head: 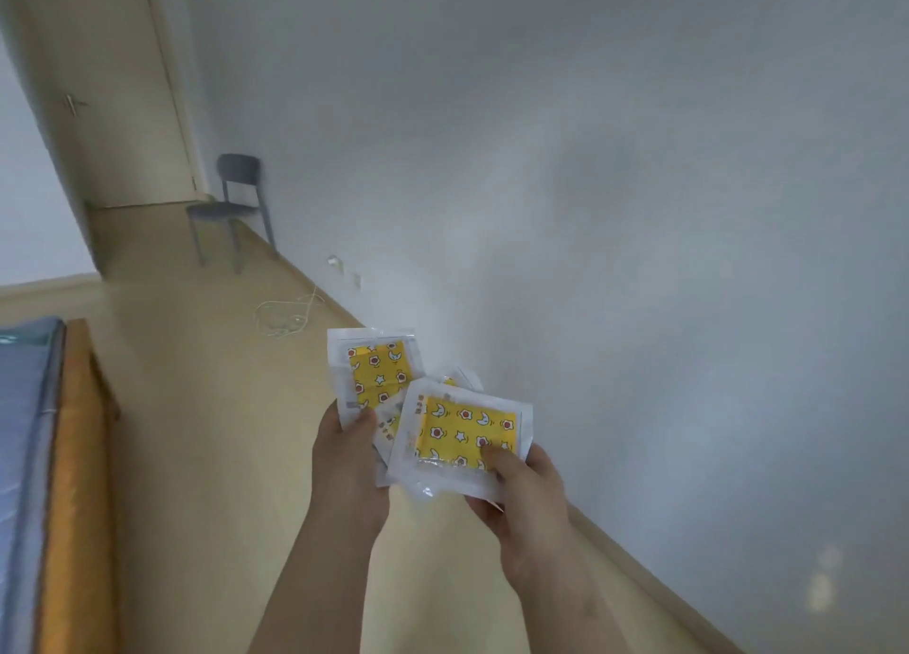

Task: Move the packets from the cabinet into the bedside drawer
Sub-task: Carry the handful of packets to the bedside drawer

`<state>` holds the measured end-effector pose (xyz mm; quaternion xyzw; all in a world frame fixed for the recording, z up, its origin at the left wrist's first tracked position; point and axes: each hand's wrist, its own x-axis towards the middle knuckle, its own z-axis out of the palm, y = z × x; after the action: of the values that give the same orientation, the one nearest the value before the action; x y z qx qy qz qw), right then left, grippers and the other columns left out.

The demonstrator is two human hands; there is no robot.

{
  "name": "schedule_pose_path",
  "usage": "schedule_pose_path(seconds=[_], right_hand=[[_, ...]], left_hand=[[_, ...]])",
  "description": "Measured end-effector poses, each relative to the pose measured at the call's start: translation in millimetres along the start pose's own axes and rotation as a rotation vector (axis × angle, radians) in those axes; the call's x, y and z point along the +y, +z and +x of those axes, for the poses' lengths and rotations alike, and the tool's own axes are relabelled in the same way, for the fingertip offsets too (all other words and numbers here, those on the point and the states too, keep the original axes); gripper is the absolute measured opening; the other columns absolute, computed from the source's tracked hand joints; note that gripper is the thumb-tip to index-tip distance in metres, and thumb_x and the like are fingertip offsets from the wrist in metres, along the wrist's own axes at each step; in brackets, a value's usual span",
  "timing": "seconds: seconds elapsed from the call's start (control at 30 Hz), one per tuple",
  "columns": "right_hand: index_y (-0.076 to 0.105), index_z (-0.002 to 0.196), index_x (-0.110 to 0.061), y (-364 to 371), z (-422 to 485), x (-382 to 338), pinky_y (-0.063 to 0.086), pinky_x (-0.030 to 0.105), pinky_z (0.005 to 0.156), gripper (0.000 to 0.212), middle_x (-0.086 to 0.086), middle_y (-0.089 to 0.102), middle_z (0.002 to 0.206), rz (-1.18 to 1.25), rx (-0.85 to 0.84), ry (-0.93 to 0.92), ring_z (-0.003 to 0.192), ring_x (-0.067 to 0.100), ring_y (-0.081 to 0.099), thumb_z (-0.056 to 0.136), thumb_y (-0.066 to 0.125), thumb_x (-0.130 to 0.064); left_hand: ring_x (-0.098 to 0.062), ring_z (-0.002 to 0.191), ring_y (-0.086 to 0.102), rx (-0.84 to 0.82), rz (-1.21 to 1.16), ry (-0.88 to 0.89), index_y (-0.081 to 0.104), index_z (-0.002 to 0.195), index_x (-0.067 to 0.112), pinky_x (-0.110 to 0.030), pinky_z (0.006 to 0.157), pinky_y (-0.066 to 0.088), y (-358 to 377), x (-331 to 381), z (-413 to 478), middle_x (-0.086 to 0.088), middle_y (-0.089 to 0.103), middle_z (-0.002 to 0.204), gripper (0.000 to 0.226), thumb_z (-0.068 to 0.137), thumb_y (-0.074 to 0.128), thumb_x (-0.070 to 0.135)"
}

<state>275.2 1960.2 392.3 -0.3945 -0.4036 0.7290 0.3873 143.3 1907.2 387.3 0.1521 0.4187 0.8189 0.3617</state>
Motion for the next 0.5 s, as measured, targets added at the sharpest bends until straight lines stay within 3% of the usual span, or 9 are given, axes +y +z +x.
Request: schedule_pose_path(seconds=[0.13, 0.27, 0.37, 0.5], right_hand=[[0.062, 0.103, -0.009, 31.2, 64.9, 11.3, 0.053, 0.029, 0.062, 0.018, 0.011, 0.069, 0.100, -0.039, -0.025, 0.073, 0.083, 0.023, 0.066, 0.088, 0.054, -0.003], [0.061, 0.104, -0.006, 65.5, 139.6, 5.0, 0.054, 0.032, 0.064, 0.020, 0.013, 0.069, 0.100, -0.057, -0.007, 0.051, 0.084, 0.025, 0.066, 0.086, 0.054, 0.000], [0.061, 0.104, -0.006, 105.5, 197.6, -11.9, 0.056, 0.037, 0.072, 0.020, 0.014, 0.069, 0.100, -0.072, -0.004, -0.011, 0.091, 0.030, 0.067, 0.085, 0.056, 0.000], [0.059, 0.104, -0.006, 167.7, 268.6, -30.9, 0.055, 0.033, 0.065, 0.020, 0.014, 0.069, 0.099, -0.046, -0.039, -0.036, 0.087, 0.028, 0.067, 0.086, 0.056, 0.001]], left_hand=[[-0.042, 0.112, 0.058, 0.017, 0.001, 0.024, 0.053, 0.128, 0.004, -0.059, 0.086, 0.049, -13.9, 1.2, 60.2, -0.021, 0.060, 0.125, 0.058, 0.070, 0.048, 0.011], [-0.037, 0.098, 0.066, -0.052, -0.025, -0.005, 0.053, 0.127, 0.004, -0.047, 0.066, 0.057, -17.3, -0.3, 135.6, -0.021, 0.062, 0.118, 0.057, 0.071, 0.050, 0.010], [-0.034, 0.095, 0.068, -0.116, -0.071, 0.018, 0.056, 0.123, 0.006, -0.044, 0.065, 0.057, -15.3, 16.3, 202.1, -0.018, 0.066, 0.112, 0.050, 0.073, 0.049, 0.009], [-0.030, 0.090, 0.070, -0.117, -0.017, 0.068, 0.060, 0.116, 0.010, -0.042, 0.063, 0.058, -15.9, 54.3, 291.4, -0.014, 0.068, 0.107, 0.036, 0.092, 0.038, -0.004]])
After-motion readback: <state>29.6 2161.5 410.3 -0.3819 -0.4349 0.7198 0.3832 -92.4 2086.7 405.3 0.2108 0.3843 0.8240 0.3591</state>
